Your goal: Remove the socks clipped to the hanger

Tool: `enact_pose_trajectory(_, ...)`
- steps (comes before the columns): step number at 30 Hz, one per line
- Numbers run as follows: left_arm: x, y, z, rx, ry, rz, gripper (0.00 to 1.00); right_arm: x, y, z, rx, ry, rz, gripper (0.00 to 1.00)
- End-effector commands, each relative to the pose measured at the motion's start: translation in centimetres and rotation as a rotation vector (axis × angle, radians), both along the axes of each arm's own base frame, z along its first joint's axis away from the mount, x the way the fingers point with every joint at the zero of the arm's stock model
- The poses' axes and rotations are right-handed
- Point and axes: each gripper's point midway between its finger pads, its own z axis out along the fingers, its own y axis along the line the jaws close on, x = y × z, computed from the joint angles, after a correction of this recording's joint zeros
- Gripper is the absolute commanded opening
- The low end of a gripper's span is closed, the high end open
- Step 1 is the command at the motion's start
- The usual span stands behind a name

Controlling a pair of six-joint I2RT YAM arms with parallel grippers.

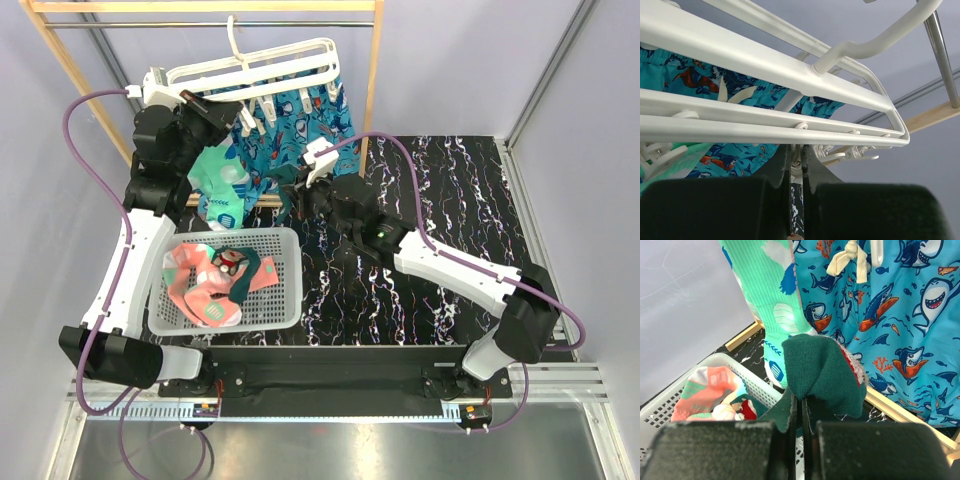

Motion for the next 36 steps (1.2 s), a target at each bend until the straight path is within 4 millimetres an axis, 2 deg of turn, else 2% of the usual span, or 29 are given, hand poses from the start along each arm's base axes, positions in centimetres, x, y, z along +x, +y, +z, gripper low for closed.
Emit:
enact_pose_trajectory(1, -0.3, 0.6, 1.1, 0.012, -0.034, 0.020, 0.02, -1.0, -0.6, 3.0, 0.083, -0.017, 0.020, 0.00)
enact_pose_trajectory(2, -0.4, 0.5, 1.1, 0.012, -0.036, 0.017, 0.10, -1.4, -0.5, 3.0, 0.096, 0.005, 0.036, 0.00)
enact_pose_trajectory(3, -0.5, 0.6, 1.1, 0.015, -0.037, 0.019, 0.23, -1.8, -0.3, 2.9, 0.104, 0.016, 0.056, 0.00)
enact_pose_trajectory(5, -0.9, 0.7, 1.0, 0.019, -0.035, 0.019, 0.36, -2.8, 0.2, 2.0, 0.123, 0.066, 0.107, 0.00)
enact_pose_trajectory(7, -1.4, 0.8, 0.7, 0.022, -0.029, 0.022, 0.47, -3.5, 0.6, 1.2, 0.130, 0.100, 0.142, 0.00)
enact_pose_trajectory(10, -2.2, 1.2, 0.4, 0.025, -0.030, 0.033, 0.56, -3.9, 0.9, -0.2, 0.125, 0.152, 0.158, 0.00)
enact_pose_trajectory(16, -4.3, 1.7, -1.2, 0.076, 0.012, 0.001, 0.62, -5.6, 2.1, -3.0, 0.108, 0.233, 0.212, 0.00)
enact_pose_trajectory(20, -5.8, 3.0, -2.6, 0.121, 0.067, -0.020, 0.63, -7.2, 3.1, -4.7, 0.137, 0.323, 0.237, 0.00)
enact_pose_trajectory(23, -6.6, 5.2, -4.1, 0.164, 0.110, 0.034, 0.63, -8.8, 4.8, -8.0, 0.114, 0.399, 0.263, 0.03)
enact_pose_trajectory(24, -6.7, 6.5, -4.4, 0.174, 0.118, 0.068, 0.63, -9.2, 5.6, -10.2, 0.087, 0.439, 0.271, 0.06)
enact_pose_trajectory(26, -7.1, 8.3, -5.5, 0.175, 0.145, 0.111, 0.63, -10.8, 7.0, -12.1, 0.050, 0.504, 0.317, 0.17)
enact_pose_trajectory(27, -7.2, 8.5, -5.9, 0.179, 0.149, 0.104, 0.63, -11.1, 7.5, -14.2, 0.003, 0.547, 0.321, 0.21)
enact_pose_trajectory(28, -7.2, 8.8, -6.1, 0.182, 0.137, 0.105, 0.64, -11.2, 8.1, -13.6, -0.002, 0.553, 0.331, 0.26)
enact_pose_trajectory(29, -7.2, 9.2, -6.4, 0.186, 0.138, 0.112, 0.64, -11.3, 7.8, -14.4, -0.038, 0.575, 0.324, 0.37)
enact_pose_trajectory(32, -6.8, 9.4, -6.4, 0.222, 0.117, 0.108, 0.65, -11.2, 7.1, -12.7, -0.043, 0.534, 0.317, 0.55)
enact_pose_trajectory(34, -6.4, 9.1, -5.8, 0.234, 0.076, 0.092, 0.65, -11.0, 6.9, -11.1, -0.046, 0.500, 0.310, 0.60)
enact_pose_trajectory(36, -6.1, 8.8, -5.8, 0.238, 0.045, 0.070, 0.65, -11.0, 6.2, -10.6, -0.083, 0.484, 0.308, 0.63)
